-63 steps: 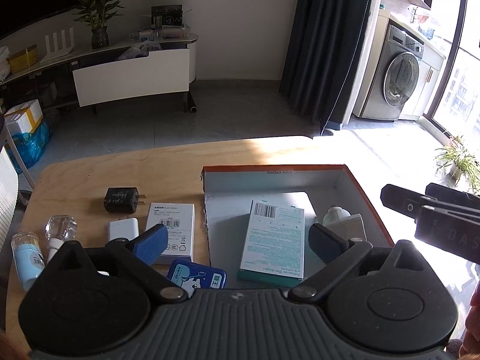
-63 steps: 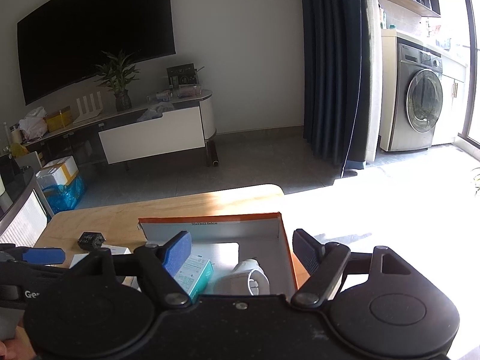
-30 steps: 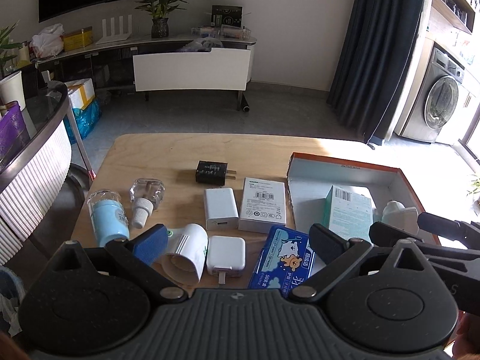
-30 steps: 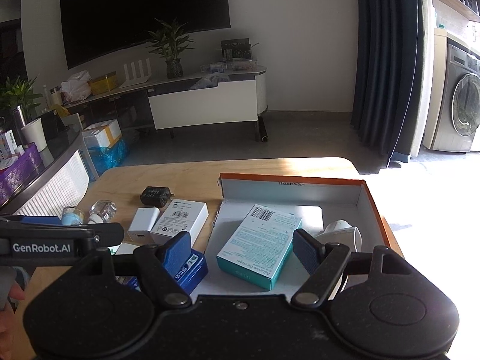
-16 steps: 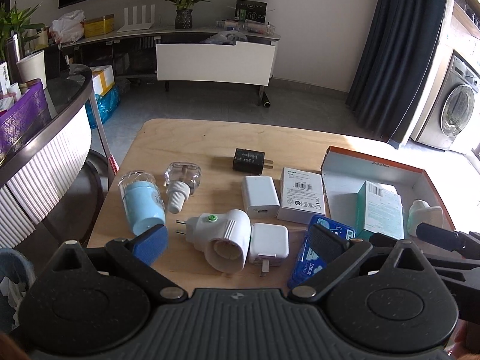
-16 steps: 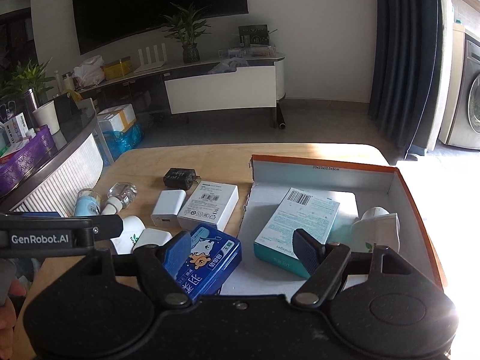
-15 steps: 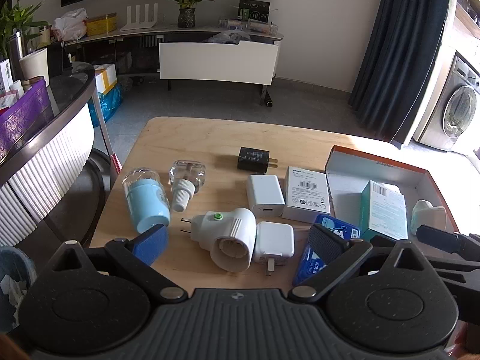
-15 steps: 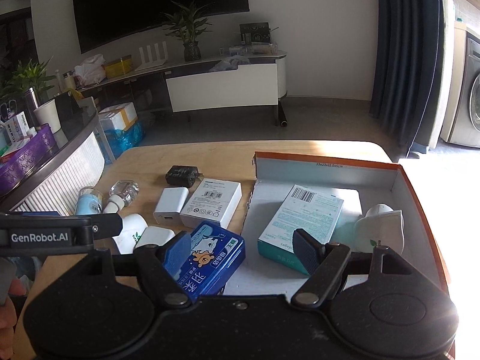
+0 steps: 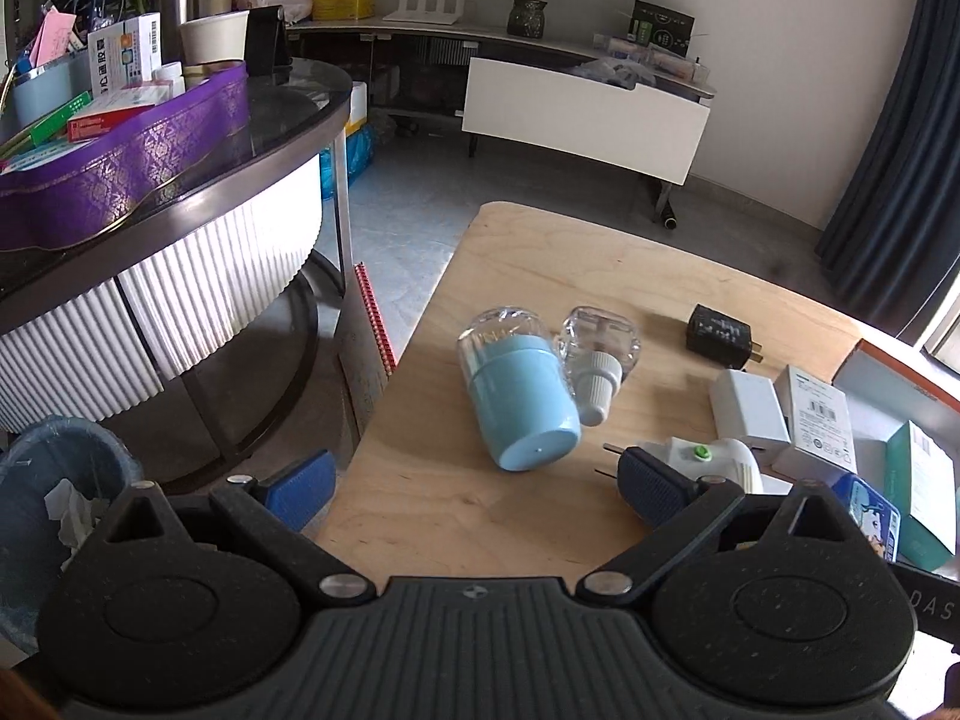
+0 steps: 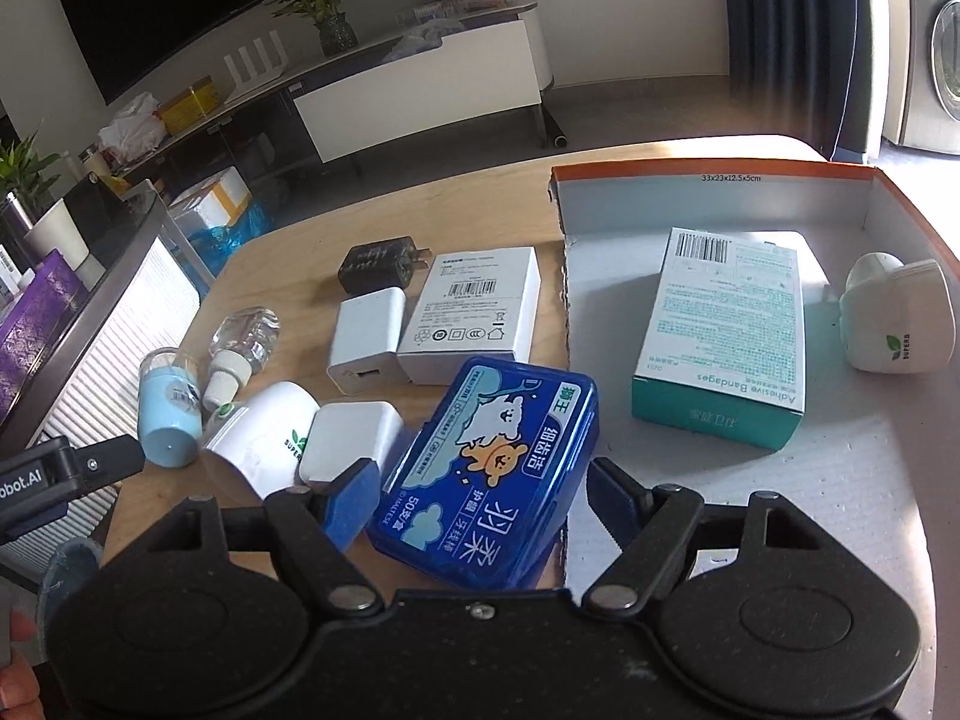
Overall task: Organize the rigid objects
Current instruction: 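Grasp the blue toothpick canister with the left gripper while the right gripper grasps the blue tin, then carry the canister and the blue tin toward the cardboard box, then lower the canister and tin into the box and open both grippers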
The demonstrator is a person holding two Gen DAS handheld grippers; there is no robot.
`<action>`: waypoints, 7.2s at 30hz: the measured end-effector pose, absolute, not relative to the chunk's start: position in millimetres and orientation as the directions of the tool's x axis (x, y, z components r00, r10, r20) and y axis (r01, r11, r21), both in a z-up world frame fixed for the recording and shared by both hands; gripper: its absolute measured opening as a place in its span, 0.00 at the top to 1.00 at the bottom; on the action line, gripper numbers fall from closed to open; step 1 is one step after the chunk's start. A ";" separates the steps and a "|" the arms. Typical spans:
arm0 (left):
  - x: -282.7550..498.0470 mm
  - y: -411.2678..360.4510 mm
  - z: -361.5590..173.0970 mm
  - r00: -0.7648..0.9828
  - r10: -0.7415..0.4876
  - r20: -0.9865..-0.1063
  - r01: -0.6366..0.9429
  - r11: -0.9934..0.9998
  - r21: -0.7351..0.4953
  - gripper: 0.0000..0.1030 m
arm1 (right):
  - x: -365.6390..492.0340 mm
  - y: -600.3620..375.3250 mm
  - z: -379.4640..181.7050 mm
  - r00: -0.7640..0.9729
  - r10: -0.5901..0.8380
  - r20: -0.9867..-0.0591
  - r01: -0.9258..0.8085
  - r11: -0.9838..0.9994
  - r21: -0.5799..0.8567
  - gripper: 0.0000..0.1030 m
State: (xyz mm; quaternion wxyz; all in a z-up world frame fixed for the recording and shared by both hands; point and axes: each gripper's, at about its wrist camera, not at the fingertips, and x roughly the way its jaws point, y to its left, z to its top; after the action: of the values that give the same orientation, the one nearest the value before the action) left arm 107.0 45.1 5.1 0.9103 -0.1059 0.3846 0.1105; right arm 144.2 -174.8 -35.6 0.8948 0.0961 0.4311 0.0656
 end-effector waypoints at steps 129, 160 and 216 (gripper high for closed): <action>35.5 -154.2 42.9 0.720 -0.327 -0.612 0.300 0.942 -0.151 0.54 | 27.1 -323.0 45.1 0.804 0.059 -0.592 0.005 0.994 0.107 0.28; 53.8 -184.1 30.5 0.689 -0.347 -0.637 0.338 0.931 -0.141 0.54 | 45.7 -337.8 32.0 0.792 0.020 -0.610 0.049 0.994 0.096 0.28; 143.6 -209.7 33.3 0.665 -0.367 -0.650 0.346 0.923 -0.167 0.54 | 163.2 -361.7 41.8 0.812 0.032 -0.583 0.032 0.995 0.099 0.24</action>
State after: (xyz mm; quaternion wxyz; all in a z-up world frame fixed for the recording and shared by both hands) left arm 143.6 -209.7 33.3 0.9124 -0.0146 0.3592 -0.1956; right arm 163.2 -361.7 41.8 0.9504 0.0522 0.3066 -0.0001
